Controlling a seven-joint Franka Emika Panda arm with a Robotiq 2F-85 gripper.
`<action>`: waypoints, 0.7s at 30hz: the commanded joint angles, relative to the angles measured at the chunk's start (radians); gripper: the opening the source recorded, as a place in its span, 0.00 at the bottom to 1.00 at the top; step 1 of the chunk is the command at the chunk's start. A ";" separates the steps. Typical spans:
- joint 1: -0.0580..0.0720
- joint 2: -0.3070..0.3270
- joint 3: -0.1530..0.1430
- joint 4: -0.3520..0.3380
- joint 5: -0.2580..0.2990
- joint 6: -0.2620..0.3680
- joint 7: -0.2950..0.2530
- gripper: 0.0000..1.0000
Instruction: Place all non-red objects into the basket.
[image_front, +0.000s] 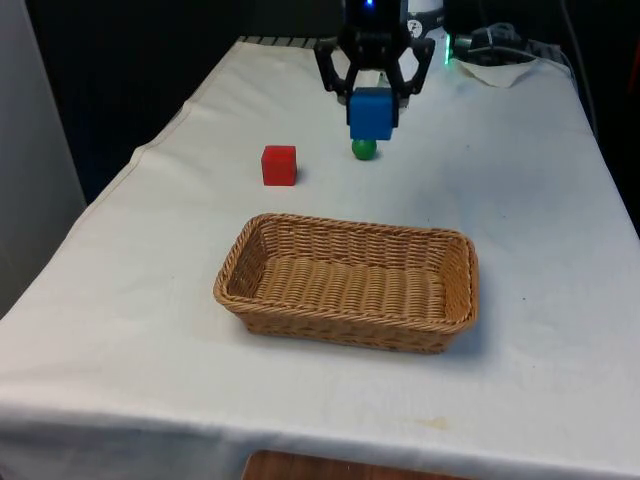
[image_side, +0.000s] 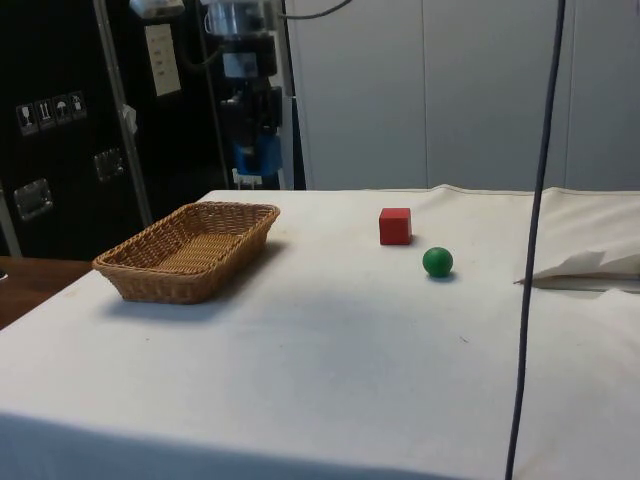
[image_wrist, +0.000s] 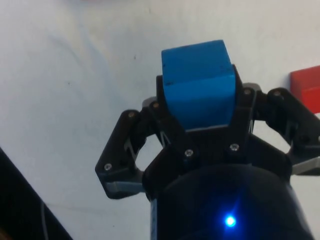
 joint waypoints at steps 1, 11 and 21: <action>-0.007 0.013 0.000 0.027 0.009 -0.025 -0.012 0.03; -0.017 0.126 -0.018 0.166 0.056 -0.059 -0.051 0.03; -0.017 0.229 -0.038 0.260 0.087 -0.048 -0.069 0.03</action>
